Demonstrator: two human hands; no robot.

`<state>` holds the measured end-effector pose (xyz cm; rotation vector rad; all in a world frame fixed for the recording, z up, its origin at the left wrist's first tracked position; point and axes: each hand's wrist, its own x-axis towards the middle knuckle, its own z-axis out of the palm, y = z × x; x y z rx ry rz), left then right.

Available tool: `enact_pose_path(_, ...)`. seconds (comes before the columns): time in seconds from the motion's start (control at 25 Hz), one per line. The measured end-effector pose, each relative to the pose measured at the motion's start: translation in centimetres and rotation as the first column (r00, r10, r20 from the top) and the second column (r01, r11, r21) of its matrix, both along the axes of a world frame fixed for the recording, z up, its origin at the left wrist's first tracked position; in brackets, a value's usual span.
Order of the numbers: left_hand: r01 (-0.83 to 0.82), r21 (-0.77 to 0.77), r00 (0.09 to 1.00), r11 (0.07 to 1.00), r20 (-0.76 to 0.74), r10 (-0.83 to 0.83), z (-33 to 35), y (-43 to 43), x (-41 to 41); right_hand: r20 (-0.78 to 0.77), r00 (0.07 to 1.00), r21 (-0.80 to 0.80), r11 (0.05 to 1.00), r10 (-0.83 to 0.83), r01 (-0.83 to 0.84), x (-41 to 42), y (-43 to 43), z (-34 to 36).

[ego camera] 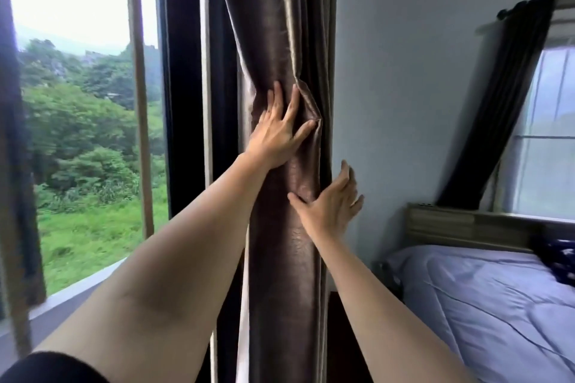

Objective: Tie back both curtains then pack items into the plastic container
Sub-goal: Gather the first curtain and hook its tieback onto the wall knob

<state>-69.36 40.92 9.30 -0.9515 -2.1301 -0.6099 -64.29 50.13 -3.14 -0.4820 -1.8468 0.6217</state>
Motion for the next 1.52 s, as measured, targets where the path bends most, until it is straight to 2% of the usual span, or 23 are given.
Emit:
enact_pose_path(0.12, 0.016, -0.042, 1.0, 0.999, 0.015, -0.015, 0.3, 1.9, -2.6, 0.093, 0.994, 0.033, 0.998, 0.059, -0.063, -2.3, 2.7, 0.9)
enact_pose_path(0.24, 0.033, -0.048, 0.999, 0.998, 0.005, -0.033, 0.4, 4.1, -4.8, 0.114, 0.989, 0.031, 0.994, 0.097, -0.101, -4.6, 4.9, 0.9)
enact_pose_path(0.36, 0.044, -0.059, 0.999, 0.997, 0.006, -0.044, 0.6, 6.5, -7.3, 0.114, 0.987, 0.004, 0.994, 0.11, -0.111, -7.3, 7.5, 0.9)
enact_pose_path(0.56, 0.042, -0.052, 0.999, 0.998, -0.003, -0.042, 1.0, 9.9, -11.6, 0.066, 0.986, 0.065, 0.985, 0.156, -0.16, -11.4, 11.4, 0.9)
enact_pose_path(0.72, -0.029, -0.066, 1.0, 0.997, -0.005, 0.029, 1.5, 14.3, -16.5, 0.075, 0.976, 0.084, 0.974, 0.203, -0.209, -17.4, 16.6, 1.3)
enact_pose_path(1.0, -0.11, -0.014, 0.99, 0.994, 0.091, 0.111, 1.7, 19.4, -21.5, 0.041, 0.947, 0.137, 0.938, 0.317, -0.32, -24.4, 23.0, 2.0)
enact_pose_path(1.16, -0.148, 0.105, 0.986, 0.983, 0.096, 0.138, 0.3, 19.1, -20.3, 0.008, 0.84, 0.157, 0.829, 0.542, -0.537, -24.5, 23.8, 1.6)
enact_pose_path(1.28, -0.175, 0.233, 0.984, 0.956, 0.085, 0.16, -1.9, 18.2, -16.8, -0.015, 0.714, 0.17, 0.705, 0.7, -0.688, -22.3, 23.2, 0.0)
enact_pose_path(1.4, -0.209, 0.37, 0.976, 0.905, 0.135, 0.17, -4.3, 16.6, -12.3, -0.051, 0.54, 0.171, 0.54, 0.84, -0.824, -18.8, 21.5, -2.3)
enact_pose_path(1.48, -0.231, 0.401, 0.968, 0.887, 0.19, 0.166, -5.7, 15.7, -9.0, -0.081, 0.424, 0.17, 0.431, 0.902, -0.886, -16.4, 20.7, -3.2)
enact_pose_path(1.52, -0.257, 0.445, 0.959, 0.858, 0.229, 0.169, -6.1, 15.3, -6.9, -0.06, 0.297, 0.152, 0.303, 0.953, -0.941, -14.6, 20.4, -3.2)
